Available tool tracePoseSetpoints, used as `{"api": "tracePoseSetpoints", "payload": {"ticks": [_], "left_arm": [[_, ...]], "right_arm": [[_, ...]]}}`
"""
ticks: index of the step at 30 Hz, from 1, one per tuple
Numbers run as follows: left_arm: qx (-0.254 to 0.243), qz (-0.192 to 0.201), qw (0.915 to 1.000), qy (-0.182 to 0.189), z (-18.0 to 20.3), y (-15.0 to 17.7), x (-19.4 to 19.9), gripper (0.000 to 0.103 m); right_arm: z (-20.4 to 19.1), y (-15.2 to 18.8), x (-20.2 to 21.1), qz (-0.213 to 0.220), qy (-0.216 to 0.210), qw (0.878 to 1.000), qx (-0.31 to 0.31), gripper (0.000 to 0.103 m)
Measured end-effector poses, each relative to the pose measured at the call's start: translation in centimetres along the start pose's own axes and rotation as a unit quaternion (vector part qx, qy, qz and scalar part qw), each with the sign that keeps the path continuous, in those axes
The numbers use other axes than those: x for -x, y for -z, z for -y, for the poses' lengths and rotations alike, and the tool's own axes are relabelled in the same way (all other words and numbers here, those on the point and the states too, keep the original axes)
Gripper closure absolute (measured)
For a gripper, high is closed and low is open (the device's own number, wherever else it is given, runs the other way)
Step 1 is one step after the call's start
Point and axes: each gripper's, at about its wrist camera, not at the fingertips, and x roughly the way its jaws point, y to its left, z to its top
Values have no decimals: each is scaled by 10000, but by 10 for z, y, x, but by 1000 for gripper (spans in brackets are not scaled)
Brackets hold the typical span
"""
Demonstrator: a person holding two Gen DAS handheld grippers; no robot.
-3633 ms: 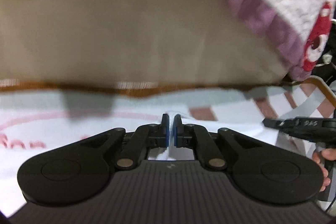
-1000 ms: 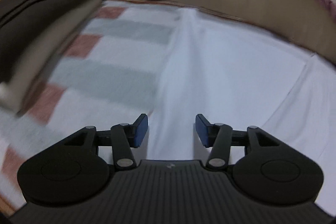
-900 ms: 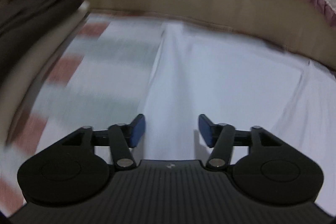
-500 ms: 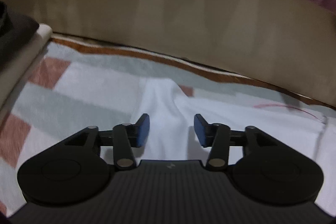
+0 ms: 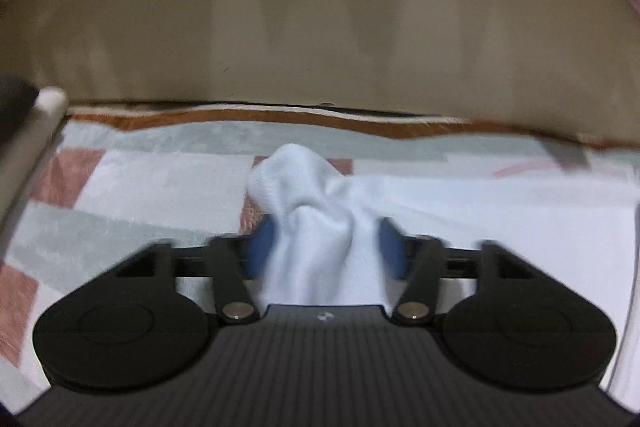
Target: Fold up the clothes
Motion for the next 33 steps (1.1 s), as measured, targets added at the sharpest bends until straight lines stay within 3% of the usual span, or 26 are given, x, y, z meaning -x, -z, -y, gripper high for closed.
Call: {"api": "tracePoseSetpoints", "payload": {"ticks": [1, 2, 3, 4, 6, 10, 15, 17, 20, 22, 24, 26, 29, 32, 33], "left_arm": [[19, -2, 10000, 26, 1, 1, 4, 96], [85, 47, 9999, 26, 2, 1, 9, 97], [111, 161, 9998, -56, 4, 0, 15, 97], [64, 275, 9995, -166, 7, -2, 22, 97], [-60, 583, 9979, -259, 13, -10, 39, 97], [-536, 999, 9927, -412, 30, -26, 65, 97], [-534, 1382, 9871, -607, 31, -57, 72, 97], [-474, 1477, 9854, -695, 28, -74, 67, 97], [-455, 1212, 9889, -730, 25, -89, 40, 96], [-526, 976, 9899, -883, 28, -87, 15, 85], [-370, 664, 9922, -987, 26, -78, -3, 73], [-82, 557, 9960, -695, 17, -65, -9, 68], [478, 736, 9957, 291, -2, -37, 10, 59], [625, 577, 9862, 1423, -7, -8, 40, 57], [506, 467, 9834, 1682, -4, 2, 51, 52]], "right_arm": [[-10, 3, -2, 60, -2, 9996, 287, 50], [-18, 4, -1, 92, 22, 9990, 435, 60], [-26, 5, -1, 123, 47, 9983, 573, 81], [-29, 4, 5, 213, 155, 9980, 573, 87], [-35, 2, 18, 403, 384, 9969, 552, 89], [-57, -20, 48, 813, 799, 9870, 1137, 92], [-66, -71, 65, 1256, 957, 9809, 1134, 93], [-64, -86, 57, 1239, 1028, 9797, 1197, 93], [-59, -97, 33, 1008, 1172, 9805, 1213, 93], [-52, -96, 16, 882, 1339, 9822, 978, 89], [-44, -94, -1, 754, 1504, 9829, 743, 66], [-35, -89, -11, 619, 1640, 9835, 436, 65], [-23, -67, 5, 481, 1544, 9867, -179, 58], [-9, -22, 42, 607, 841, 9921, -707, 48], [-8, -16, 45, 382, 643, 9939, -806, 48]]}}
